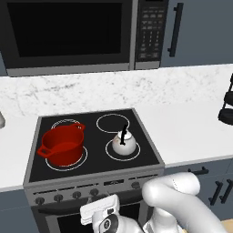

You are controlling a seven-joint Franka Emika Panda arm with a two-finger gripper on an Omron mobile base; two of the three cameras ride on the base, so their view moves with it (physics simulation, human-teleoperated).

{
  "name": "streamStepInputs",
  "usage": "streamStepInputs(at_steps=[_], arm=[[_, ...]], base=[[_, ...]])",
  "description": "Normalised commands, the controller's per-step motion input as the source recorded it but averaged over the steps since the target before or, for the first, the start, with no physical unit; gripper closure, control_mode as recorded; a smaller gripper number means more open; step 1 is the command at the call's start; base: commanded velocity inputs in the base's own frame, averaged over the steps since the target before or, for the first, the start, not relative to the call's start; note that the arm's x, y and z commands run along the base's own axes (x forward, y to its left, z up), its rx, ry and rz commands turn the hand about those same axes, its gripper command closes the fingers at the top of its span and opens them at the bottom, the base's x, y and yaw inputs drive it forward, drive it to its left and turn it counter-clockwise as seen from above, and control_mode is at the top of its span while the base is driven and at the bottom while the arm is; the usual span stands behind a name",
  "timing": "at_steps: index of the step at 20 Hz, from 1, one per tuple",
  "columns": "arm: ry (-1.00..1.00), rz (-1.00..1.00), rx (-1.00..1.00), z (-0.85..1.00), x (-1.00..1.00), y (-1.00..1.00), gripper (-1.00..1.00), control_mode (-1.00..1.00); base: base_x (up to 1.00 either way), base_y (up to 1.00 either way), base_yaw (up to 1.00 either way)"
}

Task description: Pick the kettle from the counter and place it on a stove burner. Then turn the burner on.

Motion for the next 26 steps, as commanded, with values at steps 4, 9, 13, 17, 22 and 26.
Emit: streamStepInputs(at_steps=[4, 9, 13, 17, 22, 26], arm=[[0.00, 0.00, 0.00, -0.10, 0.04, 0.04, -1.00, -1.00], [0.00, 0.00, 0.00, 0.00, 0.30, 0.00, -1.00, -1.00], [0.00, 0.00, 0.00, -0.02, 0.18, 0.00, -1.00, -1.00], [0.00, 0.00, 0.00, -0.33, 0.00, 0.09, -1.00, -1.00], [0.00, 0.00, 0.00, -0.12, 0.10, 0.14, -1.00, -1.00], [0.00, 0.00, 0.00, -0.18, 0.12, 0.25, -1.00, -1.00]], base=[[0.00, 0.00, 0.00], [0.00, 0.00, 0.00], [0.00, 0.00, 0.00], [0.00, 0.00, 0.00], [0.00, 0.00, 0.00], [0.00, 0.00, 0.00]])
